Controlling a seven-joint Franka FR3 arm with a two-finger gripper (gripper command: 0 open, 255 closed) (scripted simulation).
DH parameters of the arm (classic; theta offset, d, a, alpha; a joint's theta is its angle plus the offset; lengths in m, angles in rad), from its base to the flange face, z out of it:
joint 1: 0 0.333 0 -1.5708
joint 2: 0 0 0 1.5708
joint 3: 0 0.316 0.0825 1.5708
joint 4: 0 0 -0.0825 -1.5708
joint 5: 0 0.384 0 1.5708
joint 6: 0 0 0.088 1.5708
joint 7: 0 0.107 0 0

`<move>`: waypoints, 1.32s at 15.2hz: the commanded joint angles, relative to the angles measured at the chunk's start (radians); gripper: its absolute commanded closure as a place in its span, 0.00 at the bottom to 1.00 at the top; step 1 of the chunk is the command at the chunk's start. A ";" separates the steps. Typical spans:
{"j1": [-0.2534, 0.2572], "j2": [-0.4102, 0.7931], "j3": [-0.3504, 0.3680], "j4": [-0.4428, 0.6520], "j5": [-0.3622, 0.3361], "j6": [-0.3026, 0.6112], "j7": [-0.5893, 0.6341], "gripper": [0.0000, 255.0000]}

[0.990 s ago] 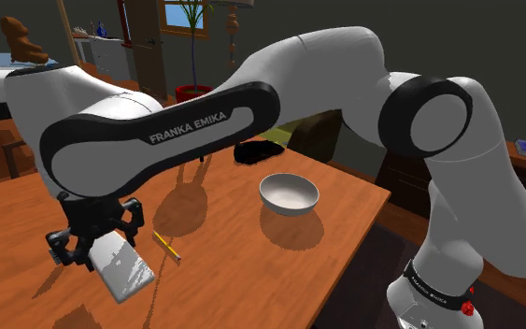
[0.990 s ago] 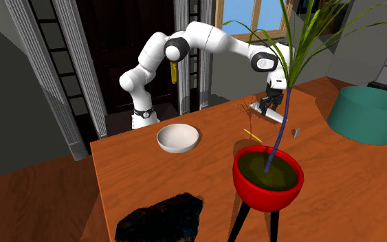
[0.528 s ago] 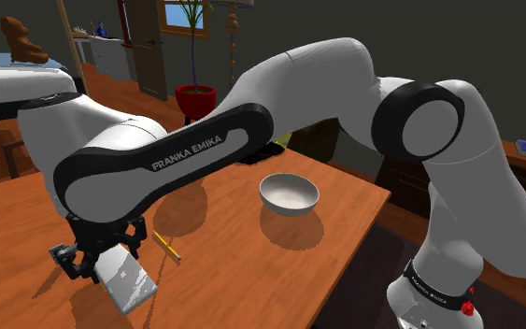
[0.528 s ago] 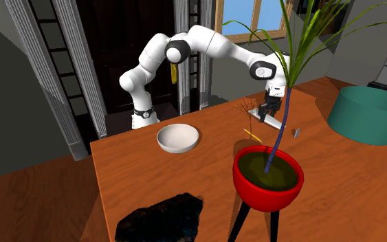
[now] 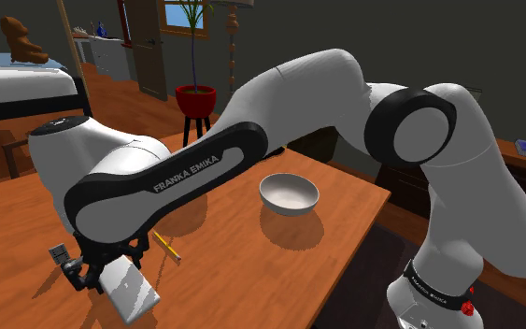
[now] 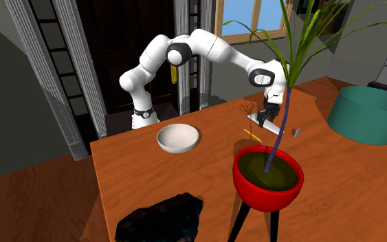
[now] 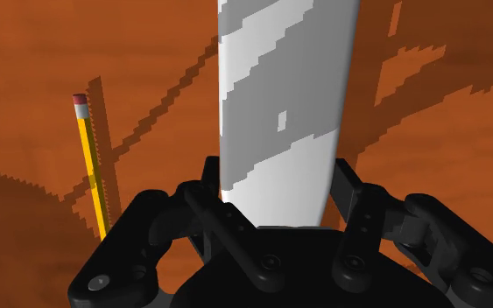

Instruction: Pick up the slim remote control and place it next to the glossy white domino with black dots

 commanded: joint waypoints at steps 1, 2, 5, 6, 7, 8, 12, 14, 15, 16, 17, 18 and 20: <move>0.000 -0.001 0.000 -0.003 0.000 0.003 0.000 1.00; 0.000 -0.001 0.000 -0.003 0.000 0.003 0.000 1.00; 0.000 -0.001 0.000 -0.003 0.000 0.003 0.000 1.00; 0.000 -0.001 0.000 -0.003 0.000 0.003 0.000 0.00; 0.000 -0.001 0.000 -0.003 0.000 0.003 0.000 0.00; 0.000 -0.001 0.000 -0.003 0.000 0.003 0.000 0.00; -0.001 -0.014 0.002 0.009 0.003 -0.022 -0.001 0.00; 0.000 -0.037 0.005 0.040 0.007 -0.075 -0.005 0.00; 0.000 -0.044 0.006 0.054 0.009 -0.097 -0.006 0.00; 0.000 -0.044 0.006 0.054 0.009 -0.097 -0.006 0.00; 0.000 -0.044 0.006 0.054 0.009 -0.097 -0.006 0.00; 0.000 -0.044 0.006 0.054 0.009 -0.097 -0.006 0.00; 0.000 -0.044 0.006 0.054 0.009 -0.097 -0.006 0.00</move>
